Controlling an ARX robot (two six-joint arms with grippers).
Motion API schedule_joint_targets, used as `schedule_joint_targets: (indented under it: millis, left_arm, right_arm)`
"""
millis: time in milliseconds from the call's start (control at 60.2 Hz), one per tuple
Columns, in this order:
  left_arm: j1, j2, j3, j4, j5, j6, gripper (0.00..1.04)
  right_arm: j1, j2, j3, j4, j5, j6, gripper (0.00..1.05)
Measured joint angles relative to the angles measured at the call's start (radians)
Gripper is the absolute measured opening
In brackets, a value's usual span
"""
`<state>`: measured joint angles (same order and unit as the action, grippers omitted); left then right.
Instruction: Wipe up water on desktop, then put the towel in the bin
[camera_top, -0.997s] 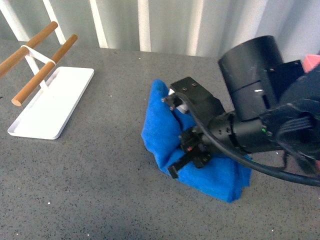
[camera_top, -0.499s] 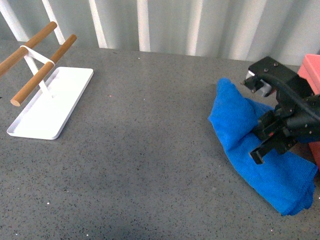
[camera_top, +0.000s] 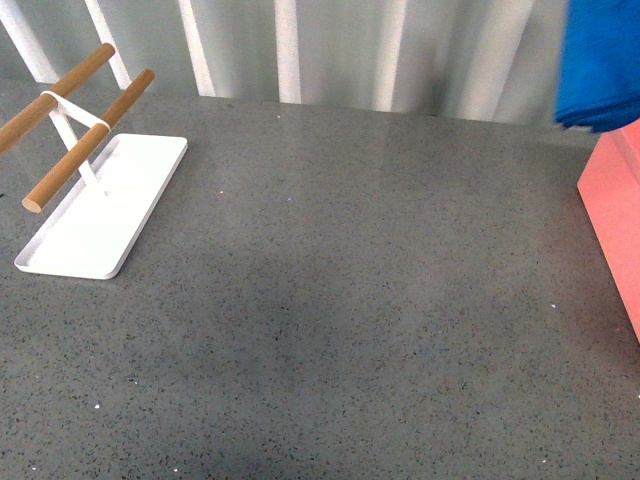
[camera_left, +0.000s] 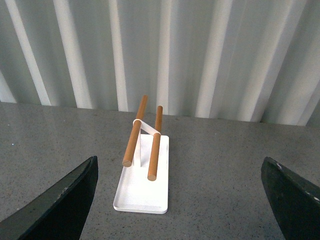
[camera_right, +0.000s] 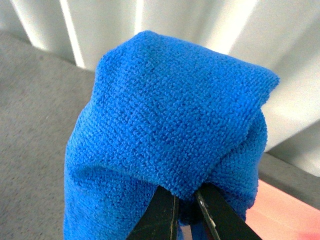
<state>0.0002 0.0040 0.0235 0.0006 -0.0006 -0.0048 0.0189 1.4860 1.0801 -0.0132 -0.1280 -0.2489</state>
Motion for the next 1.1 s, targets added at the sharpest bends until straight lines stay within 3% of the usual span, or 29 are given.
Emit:
schedule_joint_targets:
  millis: [266,482,831,981,1064,1097]
  left_arm:
    - [0.000,0.000,0.000,0.000,0.000,0.000,0.98]
    - [0.000,0.000,0.000,0.000,0.000,0.000,0.98]
    - [0.000,0.000,0.000,0.000,0.000,0.000,0.98]
    - [0.000,0.000,0.000,0.000,0.000,0.000,0.98]
    - [0.000,0.000,0.000,0.000,0.000,0.000,0.98]
    - [0.000,0.000,0.000,0.000,0.000,0.000,0.98]
  right_arm:
    - [-0.297,-0.063,-0.012,-0.051,-0.129,0.008,0.03]
    - [-0.443,-0.004,-0.105,-0.031,-0.162,-0.014,0.03]
    - [-0.428,0.206,-0.121,-0.014,-0.085,-0.035,0.03]
    - [-0.409,0.285,-0.056,-0.095,-0.066,0.013,0.03]
    - [-0.410,0.335,-0.009,-0.164,0.010,0.029,0.04]
    - [-0.414,0.357,0.001,-0.181,0.043,0.033,0.11]
